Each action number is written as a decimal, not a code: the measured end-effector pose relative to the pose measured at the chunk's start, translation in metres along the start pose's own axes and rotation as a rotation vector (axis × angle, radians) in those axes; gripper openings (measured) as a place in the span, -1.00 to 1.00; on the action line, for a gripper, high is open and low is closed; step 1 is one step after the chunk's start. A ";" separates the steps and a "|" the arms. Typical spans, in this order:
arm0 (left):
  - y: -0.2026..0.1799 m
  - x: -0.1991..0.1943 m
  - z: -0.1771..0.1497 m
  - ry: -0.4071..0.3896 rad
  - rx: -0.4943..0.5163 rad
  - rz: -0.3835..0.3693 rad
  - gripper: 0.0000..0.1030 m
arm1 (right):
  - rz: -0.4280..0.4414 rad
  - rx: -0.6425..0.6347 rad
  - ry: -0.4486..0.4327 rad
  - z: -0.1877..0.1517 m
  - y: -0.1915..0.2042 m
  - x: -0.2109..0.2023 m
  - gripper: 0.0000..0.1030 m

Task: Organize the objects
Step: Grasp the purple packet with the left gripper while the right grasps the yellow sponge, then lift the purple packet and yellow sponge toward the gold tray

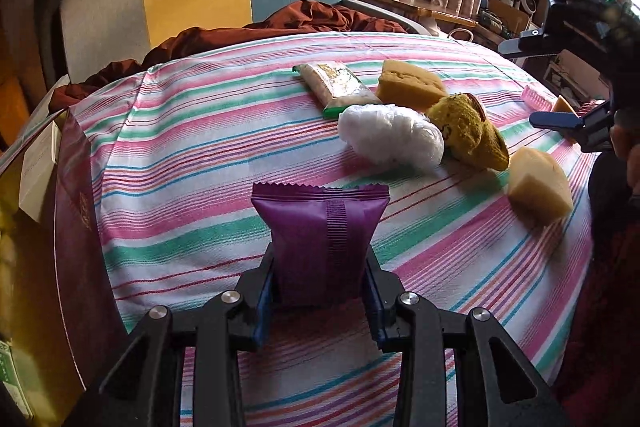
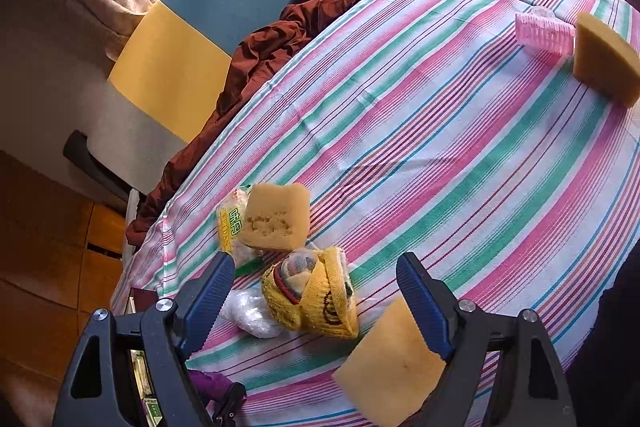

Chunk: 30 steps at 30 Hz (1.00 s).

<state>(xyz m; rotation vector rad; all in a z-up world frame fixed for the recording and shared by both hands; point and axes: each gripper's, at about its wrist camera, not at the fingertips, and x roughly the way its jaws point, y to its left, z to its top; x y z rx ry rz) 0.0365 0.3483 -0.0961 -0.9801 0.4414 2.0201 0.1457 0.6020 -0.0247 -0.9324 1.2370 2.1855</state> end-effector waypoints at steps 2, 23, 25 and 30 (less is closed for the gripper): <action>-0.002 -0.001 -0.003 -0.022 0.026 0.013 -0.26 | -0.022 -0.018 0.003 -0.001 0.003 0.002 0.64; 0.004 0.000 -0.009 -0.087 0.020 -0.036 -0.25 | -0.341 -0.378 0.313 -0.028 0.029 0.016 0.66; 0.005 0.000 -0.009 -0.087 0.018 -0.038 -0.25 | -0.371 -0.433 0.356 -0.037 0.032 0.022 0.66; 0.005 0.000 -0.009 -0.087 0.022 -0.040 -0.24 | -0.444 -0.549 0.386 -0.050 0.042 0.032 0.57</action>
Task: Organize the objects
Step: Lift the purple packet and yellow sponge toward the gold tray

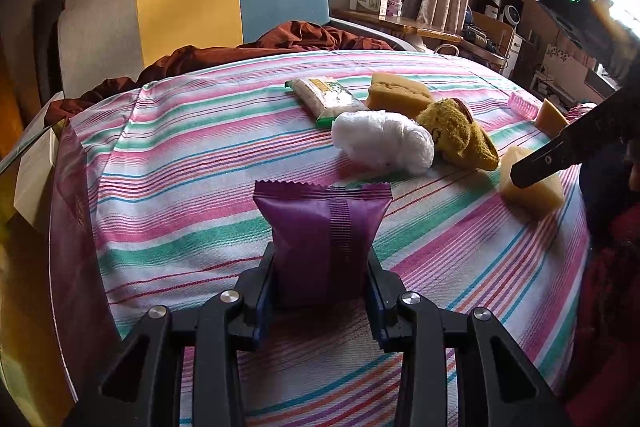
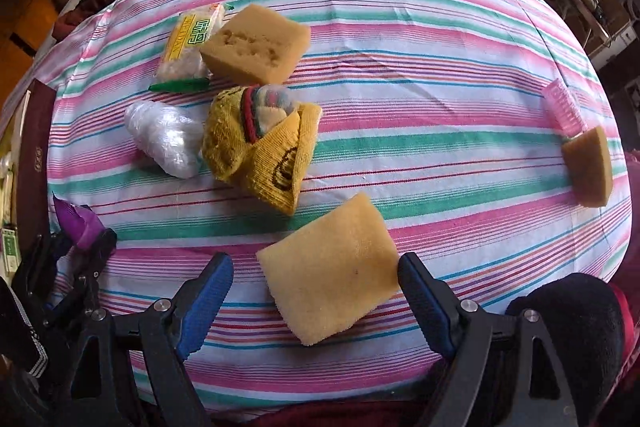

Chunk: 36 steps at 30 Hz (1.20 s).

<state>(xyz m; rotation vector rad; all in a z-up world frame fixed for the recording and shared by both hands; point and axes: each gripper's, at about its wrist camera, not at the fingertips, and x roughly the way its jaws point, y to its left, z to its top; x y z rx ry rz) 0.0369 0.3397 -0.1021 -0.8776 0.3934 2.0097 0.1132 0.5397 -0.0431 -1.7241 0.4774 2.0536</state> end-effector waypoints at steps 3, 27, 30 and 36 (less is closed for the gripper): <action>-0.001 0.000 0.000 0.000 0.004 0.004 -0.23 | -0.056 -0.001 -0.008 -0.003 0.001 0.000 0.13; -0.003 -0.001 -0.002 0.004 0.019 0.010 -0.22 | 0.072 0.017 -0.017 -0.002 -0.018 0.001 0.69; -0.003 -0.001 -0.002 0.004 0.015 0.006 -0.22 | 0.043 0.016 0.016 0.001 -0.015 0.012 0.22; -0.002 0.000 -0.001 0.004 0.016 0.006 -0.22 | 0.011 0.030 -0.029 0.003 -0.008 0.013 0.09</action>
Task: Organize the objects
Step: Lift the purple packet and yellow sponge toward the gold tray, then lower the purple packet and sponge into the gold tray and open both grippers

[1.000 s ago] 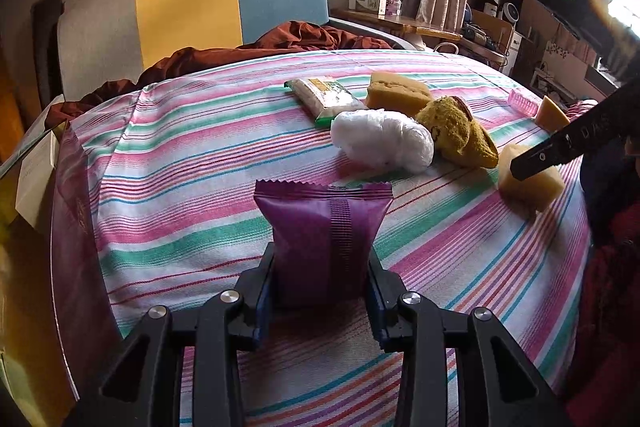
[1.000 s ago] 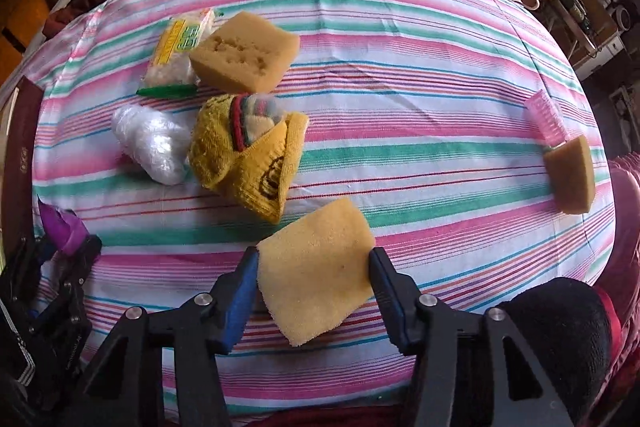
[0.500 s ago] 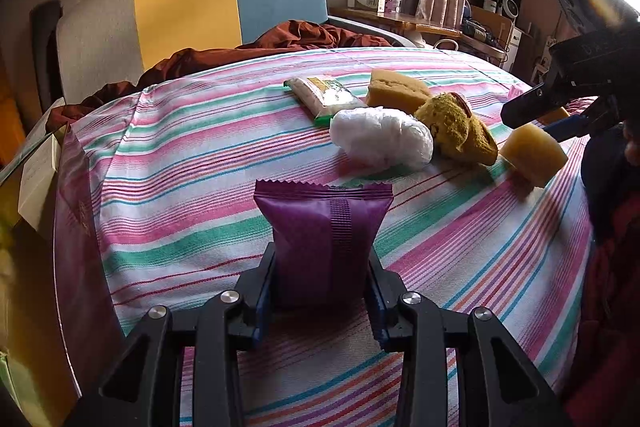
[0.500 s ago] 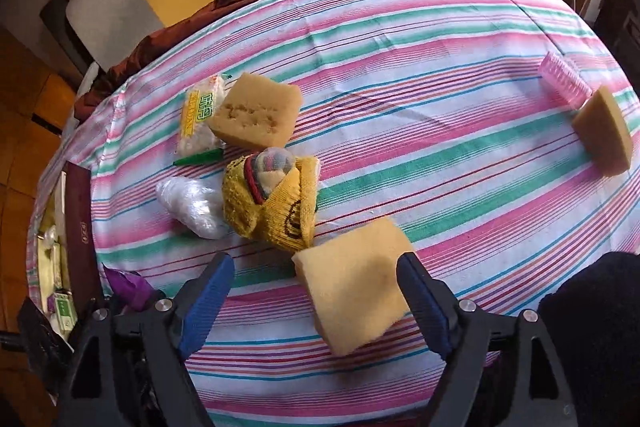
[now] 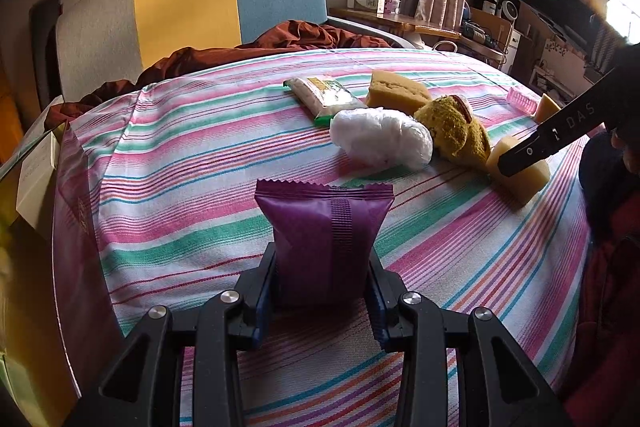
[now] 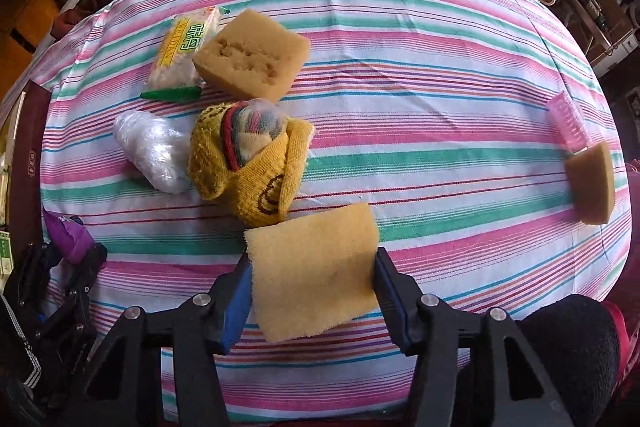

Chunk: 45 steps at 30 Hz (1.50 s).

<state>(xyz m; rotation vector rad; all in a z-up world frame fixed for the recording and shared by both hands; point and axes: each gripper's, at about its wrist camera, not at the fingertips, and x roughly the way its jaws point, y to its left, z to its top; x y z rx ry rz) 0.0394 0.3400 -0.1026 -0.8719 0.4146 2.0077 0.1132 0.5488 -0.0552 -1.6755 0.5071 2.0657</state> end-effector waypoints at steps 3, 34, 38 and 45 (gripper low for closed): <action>0.003 -0.001 0.001 0.006 -0.019 -0.007 -0.24 | 0.054 0.053 -0.038 -0.001 -0.006 -0.006 0.09; 0.052 -0.113 0.018 -0.117 -0.140 0.131 -0.26 | 0.306 -0.028 -0.191 -0.020 0.008 -0.039 0.09; 0.076 -0.120 0.010 -0.111 -0.190 0.162 -0.26 | 0.292 -0.013 -0.199 -0.020 0.006 -0.040 0.09; 0.164 -0.132 -0.006 -0.053 -0.378 0.207 -0.26 | 0.275 -0.007 -0.201 -0.020 0.006 -0.040 0.09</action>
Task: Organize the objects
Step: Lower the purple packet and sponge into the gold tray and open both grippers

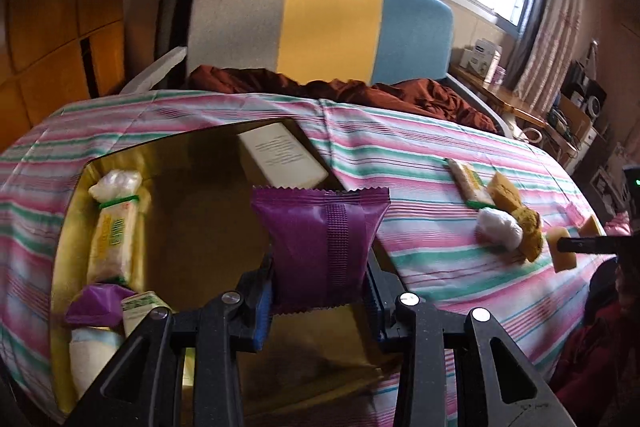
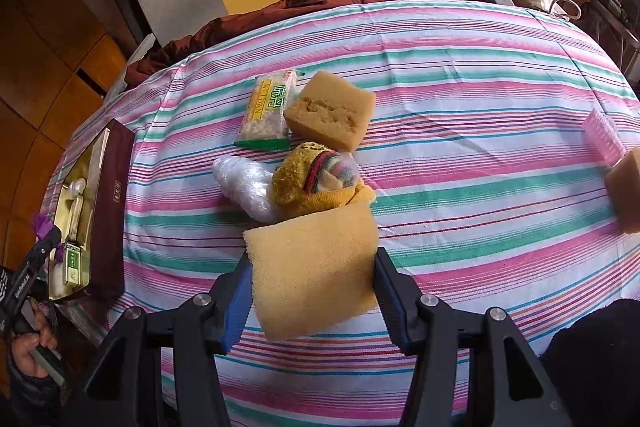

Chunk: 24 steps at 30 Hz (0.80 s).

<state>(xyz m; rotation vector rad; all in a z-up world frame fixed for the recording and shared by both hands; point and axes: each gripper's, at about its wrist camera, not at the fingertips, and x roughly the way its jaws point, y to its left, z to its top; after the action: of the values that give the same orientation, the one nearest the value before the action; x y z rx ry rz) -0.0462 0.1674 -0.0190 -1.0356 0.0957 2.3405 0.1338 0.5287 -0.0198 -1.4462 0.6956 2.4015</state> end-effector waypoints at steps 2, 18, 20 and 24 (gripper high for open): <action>0.030 0.004 0.005 0.022 -0.051 0.035 -0.26 | -0.001 0.009 -0.006 0.000 -0.001 -0.001 0.09; 0.125 0.072 0.034 0.240 -0.281 0.059 -0.25 | 0.064 -0.165 -0.013 -0.020 0.101 0.018 0.09; 0.126 0.079 0.038 0.249 -0.270 0.066 -0.25 | 0.085 -0.207 -0.004 -0.021 0.124 0.023 0.09; 0.134 0.085 0.040 0.257 -0.297 0.074 -0.04 | 0.150 -0.303 -0.017 -0.018 0.177 0.022 0.09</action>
<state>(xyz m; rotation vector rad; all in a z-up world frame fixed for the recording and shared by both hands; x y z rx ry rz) -0.1889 0.1072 -0.0716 -1.4990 -0.1228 2.3216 0.0580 0.3673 0.0016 -1.5296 0.4643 2.7276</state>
